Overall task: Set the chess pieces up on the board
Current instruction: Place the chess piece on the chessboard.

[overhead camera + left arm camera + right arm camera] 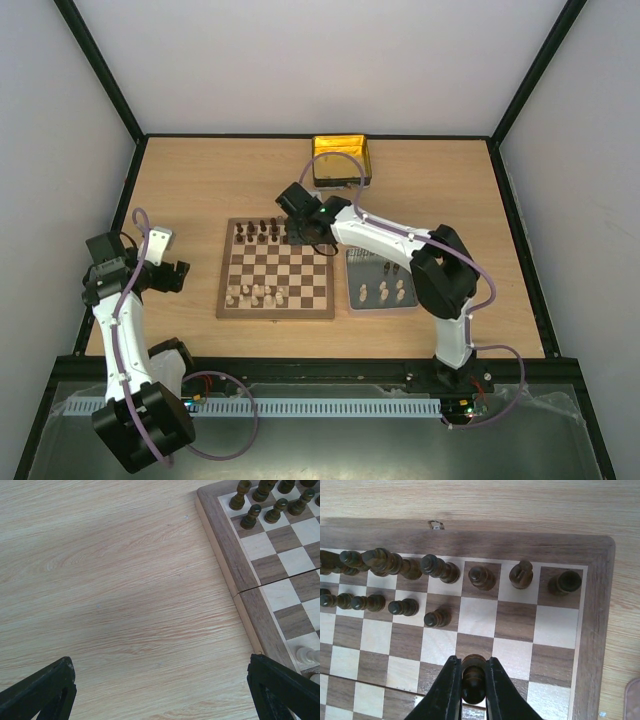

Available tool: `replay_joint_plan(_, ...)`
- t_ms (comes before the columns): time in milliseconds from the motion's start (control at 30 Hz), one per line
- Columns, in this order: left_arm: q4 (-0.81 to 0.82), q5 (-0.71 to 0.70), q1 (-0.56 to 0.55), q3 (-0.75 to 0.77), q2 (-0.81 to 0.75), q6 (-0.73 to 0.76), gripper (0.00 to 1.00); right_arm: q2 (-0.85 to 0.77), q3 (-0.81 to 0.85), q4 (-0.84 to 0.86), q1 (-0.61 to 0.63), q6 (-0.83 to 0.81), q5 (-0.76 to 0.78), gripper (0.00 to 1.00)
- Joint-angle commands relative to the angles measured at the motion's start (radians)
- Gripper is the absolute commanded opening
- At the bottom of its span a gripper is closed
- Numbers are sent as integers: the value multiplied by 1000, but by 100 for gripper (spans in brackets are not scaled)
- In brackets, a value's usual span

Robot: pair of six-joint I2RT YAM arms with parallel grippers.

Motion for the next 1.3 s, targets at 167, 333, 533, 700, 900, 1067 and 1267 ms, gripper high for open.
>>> replay_joint_plan(167, -16, 17, 7, -13, -3, 9, 93, 94, 99, -44, -1, -33, 7, 8)
replay_joint_plan(333, -15, 17, 7, -12, -4, 7, 94, 136, 124, -49, -1, -40, 11, 8)
replay_joint_plan(533, -15, 17, 7, -13, -2, 7, 93, 162, 140, -51, 0, -42, 19, 9)
replay_joint_plan(700, -15, 17, 7, -13, -2, 7, 93, 176, 146, -49, -2, -45, 27, 9)
replay_joint_plan(900, -15, 17, 7, -12, -2, 8, 94, 192, 148, -48, -5, -48, 39, 9)
replay_joint_plan(1067, -14, 17, 7, -13, -2, 8, 94, 204, 148, -45, -10, -47, 39, 9)
replay_joint_plan(1267, -16, 17, 7, -12, -2, 9, 94, 211, 151, -40, -14, -48, 38, 9)
